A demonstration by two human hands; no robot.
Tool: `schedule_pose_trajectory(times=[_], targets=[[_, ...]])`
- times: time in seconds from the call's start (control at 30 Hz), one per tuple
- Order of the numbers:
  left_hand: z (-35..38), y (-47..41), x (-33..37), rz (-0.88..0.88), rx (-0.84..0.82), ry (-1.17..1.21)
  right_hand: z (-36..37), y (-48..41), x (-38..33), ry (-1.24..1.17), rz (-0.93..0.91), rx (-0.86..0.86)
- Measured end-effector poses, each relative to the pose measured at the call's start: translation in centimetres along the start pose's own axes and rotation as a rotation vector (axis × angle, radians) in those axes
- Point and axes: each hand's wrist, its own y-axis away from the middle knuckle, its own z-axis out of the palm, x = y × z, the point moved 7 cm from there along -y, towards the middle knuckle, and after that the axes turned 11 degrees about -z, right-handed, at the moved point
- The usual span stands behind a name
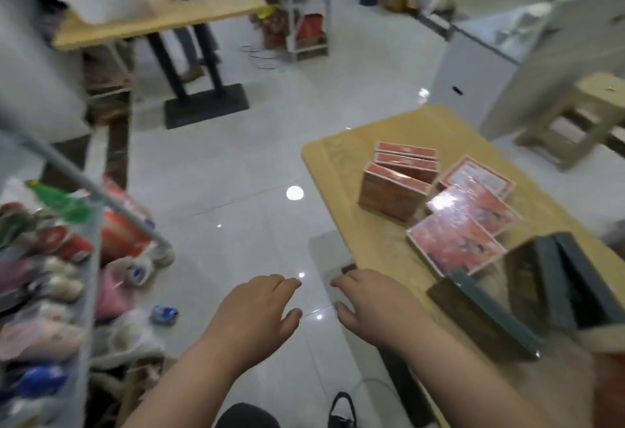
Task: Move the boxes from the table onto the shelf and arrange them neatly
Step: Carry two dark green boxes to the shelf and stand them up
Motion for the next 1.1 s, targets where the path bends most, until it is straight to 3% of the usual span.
schedule_pose_trajectory(times=[0.23, 0.57, 0.83, 1.1], targets=[[1.0, -5.6, 7.3, 0.390, -0.043, -0.021, 1.6, 5.1, 5.7, -0.058, 0.357, 0.046], [1.5, -8.8, 15.4, 0.853, -0.116, -0.064, 1.8, 13.3, 5.4, -0.154, 0.868, 0.223], [3.6, -8.7, 23.3, 0.947, -0.143, -0.137, 2.0, 22.2, 7.2, -0.204, 1.110, 0.315], [5.9, -11.0, 30.3, 0.873, -0.117, -0.144, 1.3, 26.5, 16.6, -0.209, 1.086, 0.420]])
